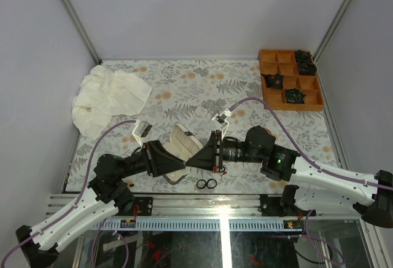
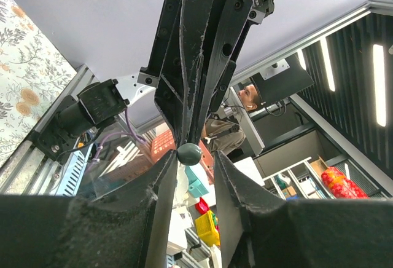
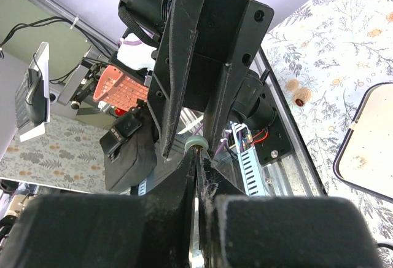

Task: Organize the mixed jewelry
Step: Place the jewelry in the jewelry box.

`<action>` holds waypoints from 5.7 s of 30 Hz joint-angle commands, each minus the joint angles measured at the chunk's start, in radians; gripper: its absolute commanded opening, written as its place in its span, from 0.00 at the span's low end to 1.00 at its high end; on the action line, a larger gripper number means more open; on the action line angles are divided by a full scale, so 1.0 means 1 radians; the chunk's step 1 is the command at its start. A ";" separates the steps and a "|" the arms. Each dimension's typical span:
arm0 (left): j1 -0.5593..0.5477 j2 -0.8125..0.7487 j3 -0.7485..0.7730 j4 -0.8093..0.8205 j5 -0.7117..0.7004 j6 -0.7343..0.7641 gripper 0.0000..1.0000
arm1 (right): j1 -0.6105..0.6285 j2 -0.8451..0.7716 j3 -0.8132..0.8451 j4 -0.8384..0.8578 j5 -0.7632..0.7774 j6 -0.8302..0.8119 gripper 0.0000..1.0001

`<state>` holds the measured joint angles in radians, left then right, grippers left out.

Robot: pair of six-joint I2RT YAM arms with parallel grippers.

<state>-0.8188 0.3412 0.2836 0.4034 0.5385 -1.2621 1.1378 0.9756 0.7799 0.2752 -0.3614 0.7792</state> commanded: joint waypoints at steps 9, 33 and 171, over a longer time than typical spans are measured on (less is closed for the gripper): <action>-0.007 -0.008 -0.010 -0.028 0.004 0.007 0.13 | -0.008 0.010 -0.008 0.062 -0.023 0.005 0.00; -0.007 -0.055 0.001 -0.128 -0.036 0.023 0.01 | -0.009 -0.015 -0.013 0.044 -0.025 0.004 0.31; 0.118 0.583 0.341 -1.127 -0.752 0.261 0.00 | -0.501 -0.161 -0.094 -0.465 0.340 -0.413 0.60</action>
<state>-0.7147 0.9047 0.5941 -0.7818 -0.2161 -1.0386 0.6277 0.8330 0.6807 -0.2272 -0.0376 0.3733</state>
